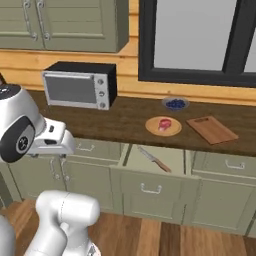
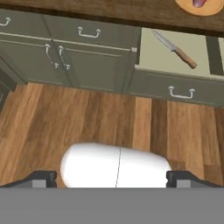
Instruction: Pick up the knife from the drawer and place it on the cutting board. Then place the meat from the plate to the cutting board.
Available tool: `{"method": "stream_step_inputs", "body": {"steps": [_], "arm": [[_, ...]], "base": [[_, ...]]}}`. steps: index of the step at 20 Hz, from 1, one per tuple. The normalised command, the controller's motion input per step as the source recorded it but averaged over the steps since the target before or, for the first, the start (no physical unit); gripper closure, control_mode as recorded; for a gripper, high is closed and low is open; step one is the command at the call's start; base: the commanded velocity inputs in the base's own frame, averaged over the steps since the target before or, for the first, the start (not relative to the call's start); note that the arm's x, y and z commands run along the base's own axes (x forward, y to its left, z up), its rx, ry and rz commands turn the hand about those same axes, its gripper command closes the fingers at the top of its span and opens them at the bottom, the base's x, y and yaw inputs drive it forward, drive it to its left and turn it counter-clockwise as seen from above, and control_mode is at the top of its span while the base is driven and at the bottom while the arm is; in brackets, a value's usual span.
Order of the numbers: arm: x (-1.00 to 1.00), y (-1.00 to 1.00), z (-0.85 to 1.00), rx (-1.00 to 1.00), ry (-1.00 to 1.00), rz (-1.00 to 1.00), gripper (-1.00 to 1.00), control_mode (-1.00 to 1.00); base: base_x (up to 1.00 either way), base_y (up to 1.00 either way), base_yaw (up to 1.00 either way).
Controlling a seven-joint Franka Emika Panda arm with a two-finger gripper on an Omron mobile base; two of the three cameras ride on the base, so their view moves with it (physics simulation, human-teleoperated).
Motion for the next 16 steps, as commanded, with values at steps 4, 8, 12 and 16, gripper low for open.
{"method": "stream_step_inputs", "body": {"steps": [4, 8, 12, 16], "arm": [[0.00, 0.00, 0.00, 0.00, 0.00, 0.00, -1.00, 1.00], [0.00, 0.00, 0.00, 0.00, 0.00, 0.00, -1.00, 1.00], [0.00, 0.00, 0.00, 0.00, 0.00, 0.00, -1.00, 1.00], [0.00, 0.00, 0.00, 0.00, 0.00, 0.00, -1.00, 1.00]], "base": [[0.00, -1.00, 0.00], [0.08, -1.00, 0.06], [0.24, -1.00, 0.18], [0.53, -1.00, 0.27]]}}
